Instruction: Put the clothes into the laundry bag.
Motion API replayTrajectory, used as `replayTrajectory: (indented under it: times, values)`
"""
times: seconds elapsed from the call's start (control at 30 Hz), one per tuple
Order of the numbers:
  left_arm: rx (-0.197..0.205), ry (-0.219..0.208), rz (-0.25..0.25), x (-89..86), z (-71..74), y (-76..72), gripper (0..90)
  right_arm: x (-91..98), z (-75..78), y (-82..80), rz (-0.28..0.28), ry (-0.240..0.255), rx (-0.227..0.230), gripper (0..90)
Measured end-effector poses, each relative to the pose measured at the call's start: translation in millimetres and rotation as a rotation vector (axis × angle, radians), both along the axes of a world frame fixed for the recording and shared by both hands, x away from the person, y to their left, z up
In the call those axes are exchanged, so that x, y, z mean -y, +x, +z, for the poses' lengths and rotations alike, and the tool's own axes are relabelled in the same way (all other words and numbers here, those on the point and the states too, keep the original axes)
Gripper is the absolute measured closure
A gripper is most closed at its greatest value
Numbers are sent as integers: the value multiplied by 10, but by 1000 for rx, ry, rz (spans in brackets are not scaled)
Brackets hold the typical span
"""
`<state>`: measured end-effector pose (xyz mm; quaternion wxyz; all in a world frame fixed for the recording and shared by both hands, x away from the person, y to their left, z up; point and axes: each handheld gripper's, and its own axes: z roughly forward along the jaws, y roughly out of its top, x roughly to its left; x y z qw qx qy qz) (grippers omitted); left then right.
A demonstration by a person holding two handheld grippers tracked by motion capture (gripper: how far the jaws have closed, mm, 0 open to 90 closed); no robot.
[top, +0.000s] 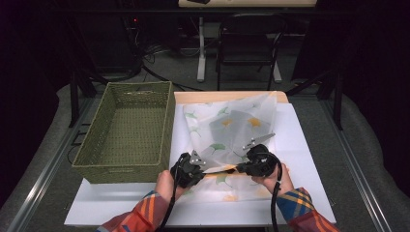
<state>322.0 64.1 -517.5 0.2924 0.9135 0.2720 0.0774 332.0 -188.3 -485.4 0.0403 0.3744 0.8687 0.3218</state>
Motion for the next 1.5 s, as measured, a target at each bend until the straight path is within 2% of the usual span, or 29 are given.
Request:
replayTrajectory:
  times: [0.4, 0.7, 0.97, 1.17, 1.33, 1.4, 1.5]
  values:
    - [-40, 31, -17, 39, -87, 10, 857, -6, -160, 4, -8, -40, -40, 891]
    - [-60, 50, -16, 59, -135, 17, 838, -14, -262, 43, -12, -67, -49, 889]
    - [-72, 44, -10, 59, -169, 34, 806, -23, -344, 80, -11, -84, -61, 885]
    - [-85, 40, -8, 55, -209, 55, 765, -55, -414, 108, -12, -115, -61, 868]
    - [-101, 36, -20, 68, -207, 44, 614, -71, -461, 123, -4, -142, -78, 769]
    - [-95, 48, -21, 69, -182, 23, 519, -70, -449, 116, 0, -139, -80, 688]
    - [-74, 33, -18, 49, -104, -23, 418, -36, -385, 99, 15, -136, -67, 558]
